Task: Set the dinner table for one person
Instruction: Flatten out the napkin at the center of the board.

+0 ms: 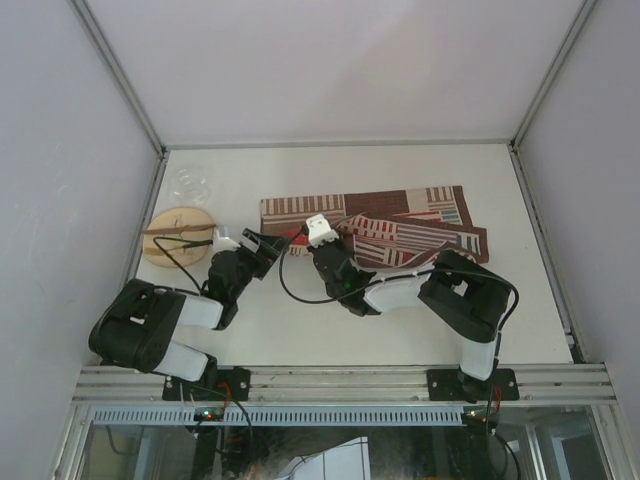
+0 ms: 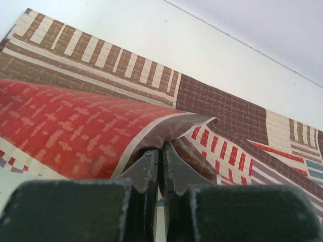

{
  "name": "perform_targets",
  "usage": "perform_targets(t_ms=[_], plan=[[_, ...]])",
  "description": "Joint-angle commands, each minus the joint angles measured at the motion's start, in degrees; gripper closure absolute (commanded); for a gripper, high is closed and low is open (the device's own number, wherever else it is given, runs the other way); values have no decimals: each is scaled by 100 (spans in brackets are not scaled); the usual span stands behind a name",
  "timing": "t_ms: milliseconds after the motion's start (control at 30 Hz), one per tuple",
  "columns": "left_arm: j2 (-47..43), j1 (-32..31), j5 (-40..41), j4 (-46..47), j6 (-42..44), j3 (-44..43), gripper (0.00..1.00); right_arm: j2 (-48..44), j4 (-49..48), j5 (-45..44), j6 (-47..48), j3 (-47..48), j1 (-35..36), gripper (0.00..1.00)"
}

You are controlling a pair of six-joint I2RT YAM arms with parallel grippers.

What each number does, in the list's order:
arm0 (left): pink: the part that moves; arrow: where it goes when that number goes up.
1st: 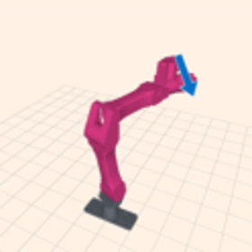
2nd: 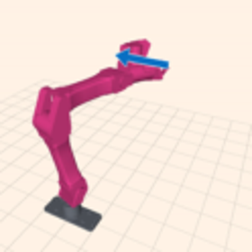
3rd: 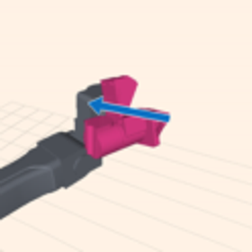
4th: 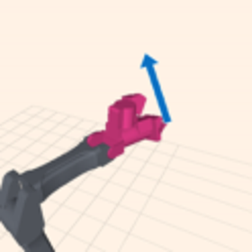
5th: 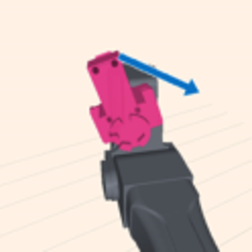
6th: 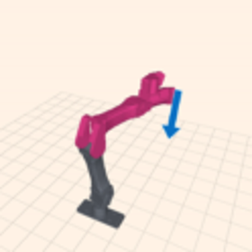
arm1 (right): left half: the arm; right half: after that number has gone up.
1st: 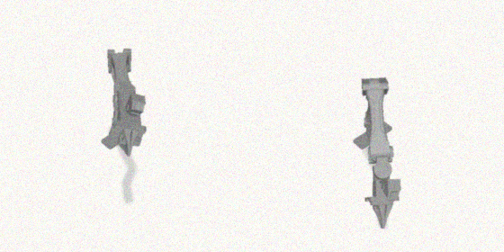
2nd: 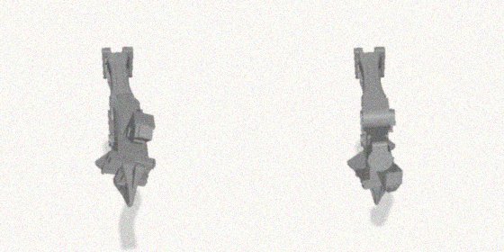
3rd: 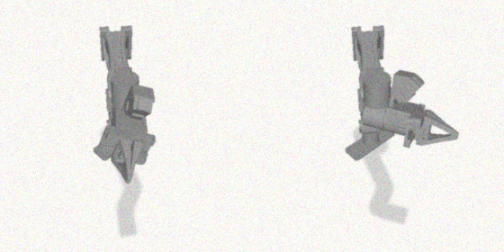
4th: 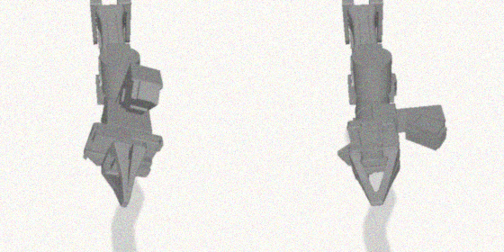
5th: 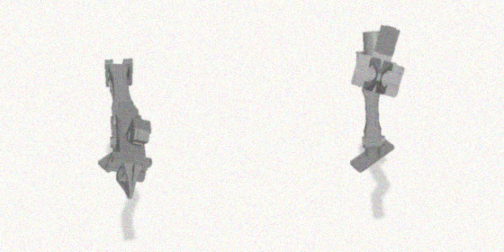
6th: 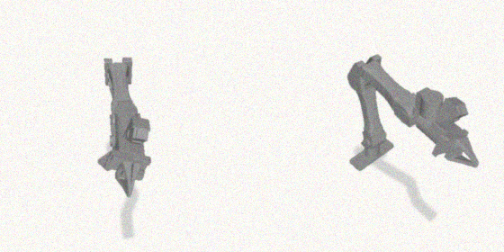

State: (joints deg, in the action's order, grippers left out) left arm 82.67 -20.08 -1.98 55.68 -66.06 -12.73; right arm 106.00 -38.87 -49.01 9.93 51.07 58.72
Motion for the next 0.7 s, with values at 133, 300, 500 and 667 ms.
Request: perform_targets(t_ms=[133,300,500,667], plan=[[47,-44,-165,686,-84,-537,0,-328,-292,35,-234,101,132,100],[-148,-52,-242,486,-10,-634,0,-260,-262,40,-290,105,157,100],[-457,-59,-264,284,69,-591,0,-229,-251,38,-321,105,190,100],[-761,-58,-205,63,179,-566,4,-228,-223,-1,-343,98,257,100]])
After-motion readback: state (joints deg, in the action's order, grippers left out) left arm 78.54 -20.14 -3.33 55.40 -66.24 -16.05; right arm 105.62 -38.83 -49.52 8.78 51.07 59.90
